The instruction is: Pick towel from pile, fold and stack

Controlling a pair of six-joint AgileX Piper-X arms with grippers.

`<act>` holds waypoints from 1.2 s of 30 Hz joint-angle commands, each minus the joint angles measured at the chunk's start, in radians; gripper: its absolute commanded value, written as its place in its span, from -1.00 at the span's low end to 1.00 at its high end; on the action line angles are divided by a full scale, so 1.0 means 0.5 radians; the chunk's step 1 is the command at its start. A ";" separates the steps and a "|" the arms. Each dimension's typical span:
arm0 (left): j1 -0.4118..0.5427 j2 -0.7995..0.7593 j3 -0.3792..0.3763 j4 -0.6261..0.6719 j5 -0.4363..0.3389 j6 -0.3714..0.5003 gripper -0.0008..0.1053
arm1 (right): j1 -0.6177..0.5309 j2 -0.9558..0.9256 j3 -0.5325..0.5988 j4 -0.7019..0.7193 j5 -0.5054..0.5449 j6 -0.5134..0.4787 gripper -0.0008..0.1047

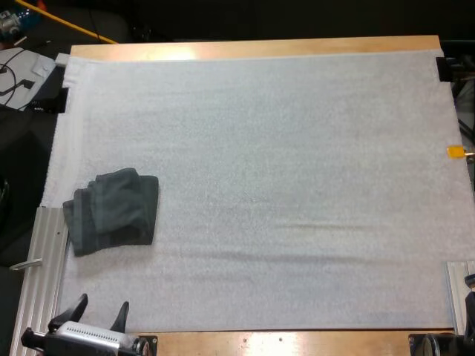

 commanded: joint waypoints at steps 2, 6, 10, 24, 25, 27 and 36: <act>-0.006 -0.122 -0.012 0.118 -0.017 0.024 0.11 | -0.009 -0.069 -0.026 0.054 -0.017 0.009 0.21; -0.005 -0.286 0.013 0.046 -0.004 0.031 0.11 | -0.001 -0.073 -0.013 -0.004 -0.004 -0.002 0.21; -0.003 -0.309 0.090 -0.242 -0.004 0.042 0.11 | 0.004 -0.083 0.036 -0.267 0.000 -0.007 0.21; -0.001 -0.294 0.556 -0.744 -0.006 0.030 0.10 | 0.007 -0.067 0.410 -0.738 -0.012 -0.012 0.21; -0.002 -0.293 0.582 -0.760 -0.002 0.029 0.10 | 0.004 -0.064 0.442 -0.743 -0.016 -0.010 0.21; 0.002 -0.293 0.629 -0.783 -0.002 0.030 0.10 | 0.007 -0.065 0.502 -0.758 -0.019 -0.014 0.21; -0.004 -0.293 0.678 -0.846 -0.003 0.040 0.11 | -0.004 -0.081 0.666 -0.806 0.001 -0.007 0.21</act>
